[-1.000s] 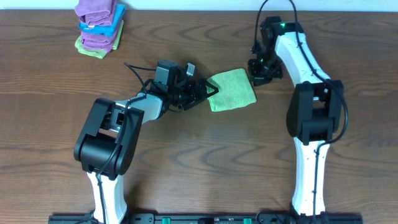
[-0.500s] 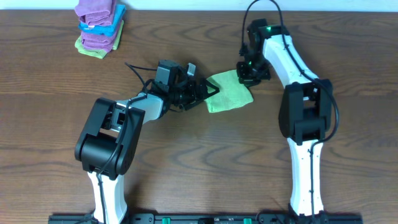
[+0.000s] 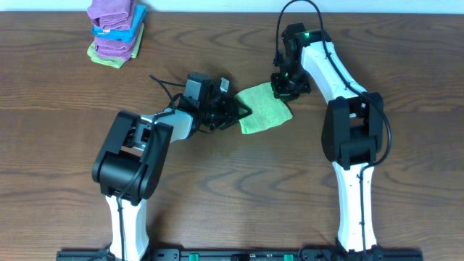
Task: Fold the cloth
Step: 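Carry the green square with the left gripper onto the cloth stack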
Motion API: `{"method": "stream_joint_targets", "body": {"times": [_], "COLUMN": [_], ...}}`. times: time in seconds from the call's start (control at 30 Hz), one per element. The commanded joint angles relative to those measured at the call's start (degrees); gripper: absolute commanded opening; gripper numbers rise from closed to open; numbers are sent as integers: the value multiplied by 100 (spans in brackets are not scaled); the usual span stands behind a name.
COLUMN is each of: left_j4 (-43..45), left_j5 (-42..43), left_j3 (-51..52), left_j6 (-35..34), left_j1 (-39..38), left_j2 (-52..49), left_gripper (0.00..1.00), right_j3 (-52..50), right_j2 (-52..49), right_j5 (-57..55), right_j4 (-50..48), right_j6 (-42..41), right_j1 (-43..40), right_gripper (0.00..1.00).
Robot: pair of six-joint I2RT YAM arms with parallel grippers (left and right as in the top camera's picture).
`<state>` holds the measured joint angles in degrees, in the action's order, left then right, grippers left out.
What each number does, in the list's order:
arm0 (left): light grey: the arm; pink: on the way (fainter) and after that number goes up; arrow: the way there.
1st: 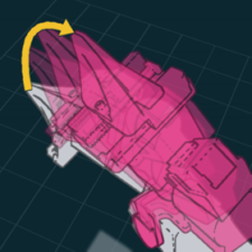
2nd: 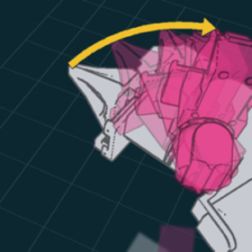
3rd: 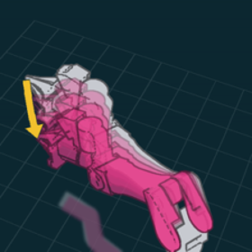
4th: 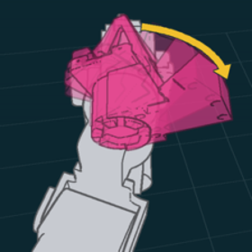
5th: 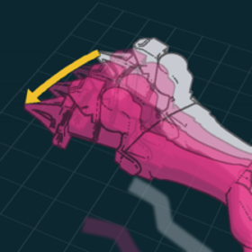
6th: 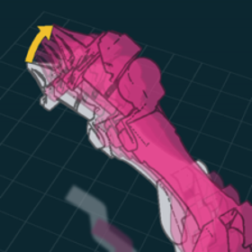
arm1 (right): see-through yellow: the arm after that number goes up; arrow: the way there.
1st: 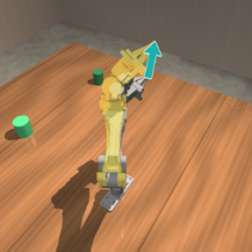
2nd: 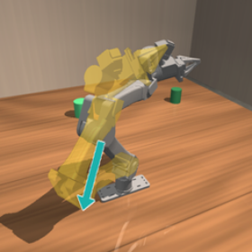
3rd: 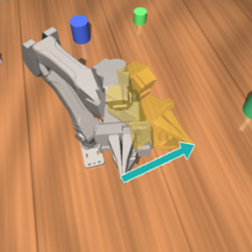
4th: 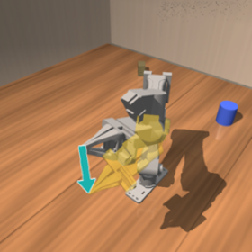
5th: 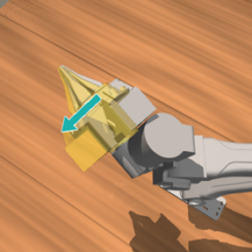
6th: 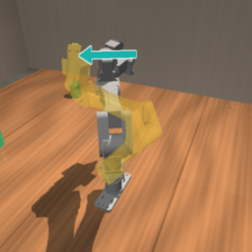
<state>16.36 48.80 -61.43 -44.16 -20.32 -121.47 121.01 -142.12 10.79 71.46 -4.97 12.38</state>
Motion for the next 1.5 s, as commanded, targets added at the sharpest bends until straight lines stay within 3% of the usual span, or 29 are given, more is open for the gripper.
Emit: {"method": "stream_joint_targets", "body": {"times": [0.0,0.07,0.3,0.67,0.93,1.07,1.47], "left_j4": [-42,-4,1058,1270,1215,992,422], "left_j5": [-129,-125,203,358,-420,-809,-1670], "left_j3": [81,79,-107,-2380,-3764,-3792,-3790], "left_j6": [20,-7,-382,-1049,-1591,-1799,-1364], "left_j1": [-7,28,422,1641,2575,2994,3423], "left_j2": [-188,-188,-184,-175,-173,-175,-199], "left_gripper": [14,6,6,6,6,6,6], "right_j3": [2,7,46,129,129,129,129], "right_j2": [-103,-103,111,1016,1272,1281,1281], "right_j5": [105,103,98,-205,-197,-197,-197], "right_j4": [52,120,400,457,463,459,310], "right_j6": [11,11,13,13,11,11,11], "right_j1": [-52,-87,-374,-669,-669,-669,-662], "right_gripper": [1,2,2,1,2,2,2]}}
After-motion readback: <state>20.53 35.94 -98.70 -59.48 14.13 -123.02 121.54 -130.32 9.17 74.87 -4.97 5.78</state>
